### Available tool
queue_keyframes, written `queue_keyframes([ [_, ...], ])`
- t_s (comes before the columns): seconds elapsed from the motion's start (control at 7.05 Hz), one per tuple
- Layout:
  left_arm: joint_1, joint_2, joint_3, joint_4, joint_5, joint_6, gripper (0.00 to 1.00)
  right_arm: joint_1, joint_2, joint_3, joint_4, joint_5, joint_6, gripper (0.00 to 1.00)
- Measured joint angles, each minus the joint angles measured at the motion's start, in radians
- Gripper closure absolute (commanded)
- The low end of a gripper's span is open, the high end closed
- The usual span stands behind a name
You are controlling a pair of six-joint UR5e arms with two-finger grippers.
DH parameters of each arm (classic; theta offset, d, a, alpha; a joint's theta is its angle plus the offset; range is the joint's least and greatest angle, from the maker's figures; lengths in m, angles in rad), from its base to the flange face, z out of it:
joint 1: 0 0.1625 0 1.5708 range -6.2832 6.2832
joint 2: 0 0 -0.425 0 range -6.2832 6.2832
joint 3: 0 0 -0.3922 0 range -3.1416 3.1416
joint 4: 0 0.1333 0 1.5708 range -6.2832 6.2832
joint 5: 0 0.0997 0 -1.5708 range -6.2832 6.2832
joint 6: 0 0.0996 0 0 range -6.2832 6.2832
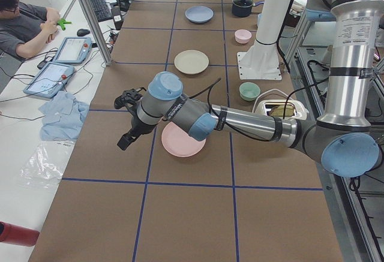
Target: Stack three plates with pink and blue
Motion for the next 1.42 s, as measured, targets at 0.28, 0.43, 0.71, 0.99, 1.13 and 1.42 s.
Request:
queue_keyframes([
  [0.28, 0.056, 0.060, 0.012, -0.128, -0.058, -0.073, 0.00, -0.059, -0.002, 0.000, 0.060, -0.003, 0.098, 0.00],
  [0.43, 0.115, 0.092, 0.040, -0.205, -0.057, -0.151, 0.00, -0.078, -0.007, -0.001, 0.095, -0.004, 0.140, 0.00],
  [0.71, 0.240, 0.142, 0.143, -0.447, -0.021, -0.382, 0.00, -0.093, -0.012, -0.002, 0.125, -0.006, 0.171, 0.00],
  [0.99, 0.363, 0.165, 0.278, -0.722, 0.073, -0.607, 0.00, -0.095, -0.013, -0.003, 0.130, -0.007, 0.175, 0.00],
  [1.13, 0.431, 0.168, 0.337, -0.829, 0.127, -0.700, 0.01, -0.095, -0.013, -0.004, 0.130, -0.008, 0.175, 0.00],
  [1.42, 0.553, 0.172, 0.420, -0.973, 0.232, -0.832, 0.16, -0.095, -0.013, -0.005, 0.130, -0.008, 0.175, 0.00],
])
